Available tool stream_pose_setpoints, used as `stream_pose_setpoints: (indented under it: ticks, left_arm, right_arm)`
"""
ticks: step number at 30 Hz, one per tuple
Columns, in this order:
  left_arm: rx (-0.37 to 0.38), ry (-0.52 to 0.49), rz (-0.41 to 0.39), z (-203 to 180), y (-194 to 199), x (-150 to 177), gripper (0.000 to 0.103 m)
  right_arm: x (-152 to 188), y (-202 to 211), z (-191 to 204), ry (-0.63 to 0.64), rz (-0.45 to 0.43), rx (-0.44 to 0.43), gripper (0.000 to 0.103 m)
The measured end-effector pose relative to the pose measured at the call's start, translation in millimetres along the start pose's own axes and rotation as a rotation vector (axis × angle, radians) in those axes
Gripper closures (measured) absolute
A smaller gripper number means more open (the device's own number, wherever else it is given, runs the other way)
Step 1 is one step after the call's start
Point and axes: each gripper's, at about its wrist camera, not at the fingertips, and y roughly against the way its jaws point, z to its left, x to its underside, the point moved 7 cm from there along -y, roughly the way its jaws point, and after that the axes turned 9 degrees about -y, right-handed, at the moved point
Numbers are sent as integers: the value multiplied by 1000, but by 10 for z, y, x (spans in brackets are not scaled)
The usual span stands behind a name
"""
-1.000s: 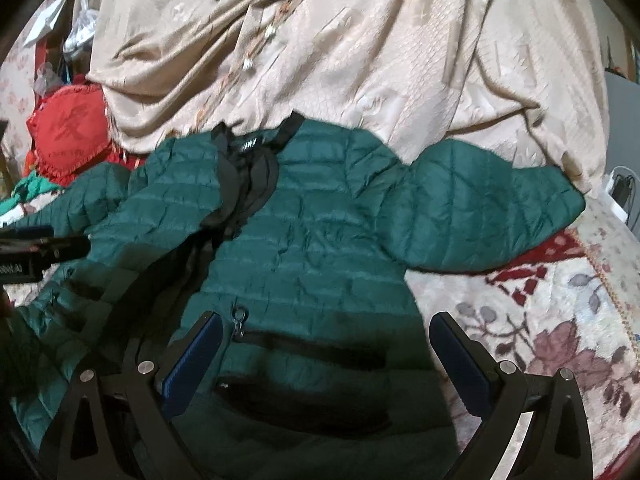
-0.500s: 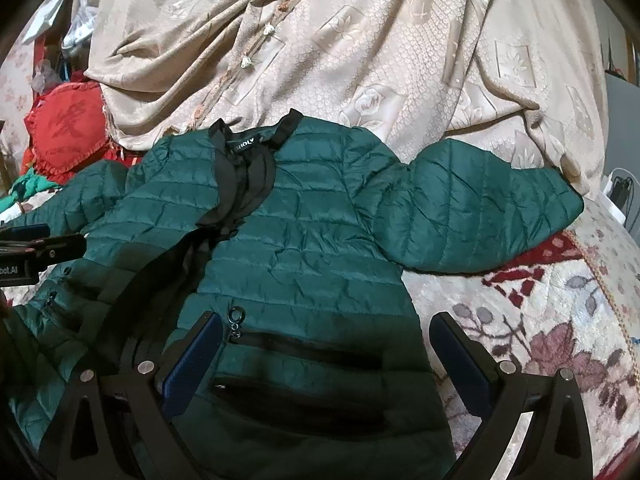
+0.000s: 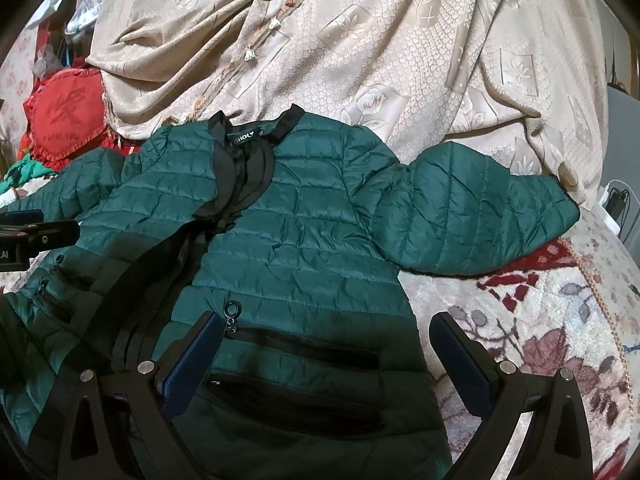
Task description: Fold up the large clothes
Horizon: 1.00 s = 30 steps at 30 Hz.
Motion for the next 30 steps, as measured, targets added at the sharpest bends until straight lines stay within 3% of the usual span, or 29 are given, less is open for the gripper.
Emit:
stream_pose_setpoints:
  ticks: [13,20,26,30]
  left_arm:
    - [-13,5,2,43,18,10,0]
    - [14,105,-77,284,220,-113,0]
    - [-33,195,-148,978,621,-313,0]
    - [-134,224,-186,1685,687,-144,0]
  right_arm:
    - [-6,-17,-50,-16,2,4,0]
    - [-28,33,-96,-39,-12,1,0]
    - [-40,63,-109,-46,-22,-1,1]
    - [-45,96,-100,-42,-35,-1,1]
